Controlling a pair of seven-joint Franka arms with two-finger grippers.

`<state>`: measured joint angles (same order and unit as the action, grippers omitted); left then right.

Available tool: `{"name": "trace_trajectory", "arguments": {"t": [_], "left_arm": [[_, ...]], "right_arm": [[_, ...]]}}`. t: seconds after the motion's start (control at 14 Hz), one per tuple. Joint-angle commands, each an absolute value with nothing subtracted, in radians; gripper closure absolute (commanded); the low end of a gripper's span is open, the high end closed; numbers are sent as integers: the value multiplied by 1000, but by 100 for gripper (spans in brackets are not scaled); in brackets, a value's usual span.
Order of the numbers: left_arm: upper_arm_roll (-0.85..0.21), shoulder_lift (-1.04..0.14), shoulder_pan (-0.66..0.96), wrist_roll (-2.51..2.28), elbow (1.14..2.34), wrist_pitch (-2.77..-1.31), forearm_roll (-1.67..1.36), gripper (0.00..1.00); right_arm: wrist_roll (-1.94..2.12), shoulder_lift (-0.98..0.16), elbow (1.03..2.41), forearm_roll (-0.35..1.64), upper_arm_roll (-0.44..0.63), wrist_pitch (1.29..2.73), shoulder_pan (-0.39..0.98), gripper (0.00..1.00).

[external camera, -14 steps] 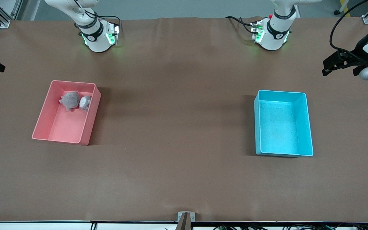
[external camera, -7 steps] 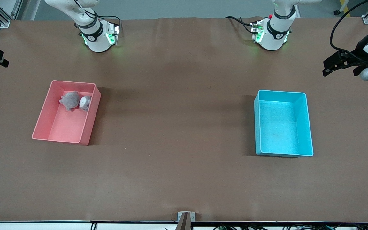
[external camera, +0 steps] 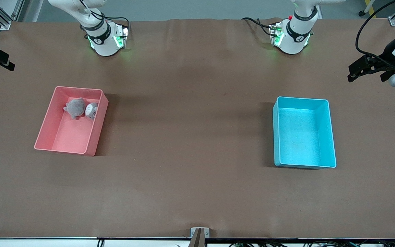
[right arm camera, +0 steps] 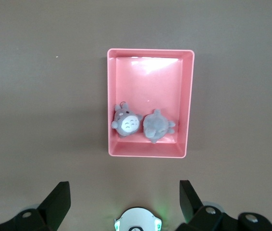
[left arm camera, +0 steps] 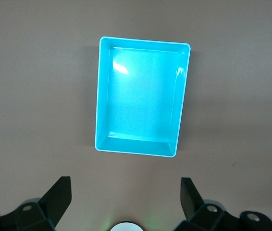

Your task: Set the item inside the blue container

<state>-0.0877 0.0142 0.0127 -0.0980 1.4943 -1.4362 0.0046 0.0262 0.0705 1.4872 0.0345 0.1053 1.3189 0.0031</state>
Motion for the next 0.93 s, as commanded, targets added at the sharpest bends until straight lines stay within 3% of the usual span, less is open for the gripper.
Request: {"name": "trace_trajectory", "arguments": {"t": [0.0, 0.36, 0.57, 0.86], "left_arm": [[-94, 12, 9, -100, 1491, -1437, 8, 0], [-94, 14, 8, -101, 1489, -1442, 8, 0], [-92, 15, 8, -101, 1486, -1445, 8, 0], [-89, 28, 6, -98, 1483, -1450, 8, 0]], "right_arm": [[44, 83, 1465, 71, 106, 1290, -3, 0], [140, 80, 1463, 52, 117, 1305, -12, 0], [135, 77, 1463, -66, 100, 1305, 9, 0], [137, 77, 1463, -6, 112, 1312, -8, 0]]}}
